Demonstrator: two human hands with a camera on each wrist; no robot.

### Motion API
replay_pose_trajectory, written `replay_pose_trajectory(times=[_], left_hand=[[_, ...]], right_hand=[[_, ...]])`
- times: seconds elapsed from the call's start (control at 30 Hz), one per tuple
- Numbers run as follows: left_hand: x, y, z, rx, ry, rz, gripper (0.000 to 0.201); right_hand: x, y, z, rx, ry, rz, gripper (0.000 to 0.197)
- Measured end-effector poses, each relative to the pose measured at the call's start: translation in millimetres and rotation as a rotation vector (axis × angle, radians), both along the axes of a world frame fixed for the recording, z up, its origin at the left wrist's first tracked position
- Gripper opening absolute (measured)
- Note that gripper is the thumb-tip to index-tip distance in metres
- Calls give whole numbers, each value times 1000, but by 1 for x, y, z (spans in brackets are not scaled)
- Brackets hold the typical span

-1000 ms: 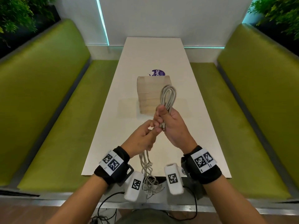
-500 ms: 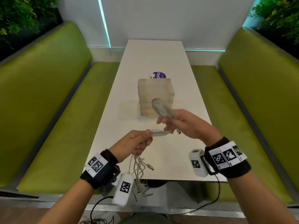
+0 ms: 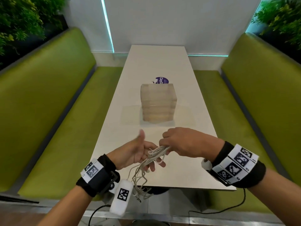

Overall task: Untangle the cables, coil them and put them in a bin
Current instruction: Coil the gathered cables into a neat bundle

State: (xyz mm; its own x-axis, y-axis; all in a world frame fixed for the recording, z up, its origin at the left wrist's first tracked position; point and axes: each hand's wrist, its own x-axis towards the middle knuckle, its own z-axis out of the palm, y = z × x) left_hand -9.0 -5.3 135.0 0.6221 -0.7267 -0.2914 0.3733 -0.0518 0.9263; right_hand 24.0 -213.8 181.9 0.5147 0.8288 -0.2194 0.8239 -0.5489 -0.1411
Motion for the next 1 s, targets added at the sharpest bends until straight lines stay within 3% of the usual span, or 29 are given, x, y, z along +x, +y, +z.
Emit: replay_pose_trajectory(times=[0.13,0.2,0.27,0.37,0.47,0.57,0.67,0.83,1.0], left_hand=[[-2,-23,7,421,-229,-54,43],[-2,-27,5,507,-278,-33,30],[-2,-26,4,535,-298,2,27],[-3,-22,5,492,-279,-26,22],[-3,-16,8,466,-299,-69,27],[-1,-10,10,458,-343,-107,39],[-2,-7,9,436,-350,-129,44],[-1,-8,8,424,-335,-149,40],[-3,-11,4,341,-282,-75,22]], right_hand=[[-1,9,-8,-143,-131,63,27],[1,11,-11,-200,-96,54,29],[4,12,-9,-177,114,-36,20],[7,10,-9,-62,567,-158,11],[3,6,-10,53,801,-150,14],[-4,6,-14,132,789,-158,33],[-6,7,-16,193,757,-141,37],[-6,4,-15,185,774,-169,28],[-5,-1,-5,180,730,-147,14]])
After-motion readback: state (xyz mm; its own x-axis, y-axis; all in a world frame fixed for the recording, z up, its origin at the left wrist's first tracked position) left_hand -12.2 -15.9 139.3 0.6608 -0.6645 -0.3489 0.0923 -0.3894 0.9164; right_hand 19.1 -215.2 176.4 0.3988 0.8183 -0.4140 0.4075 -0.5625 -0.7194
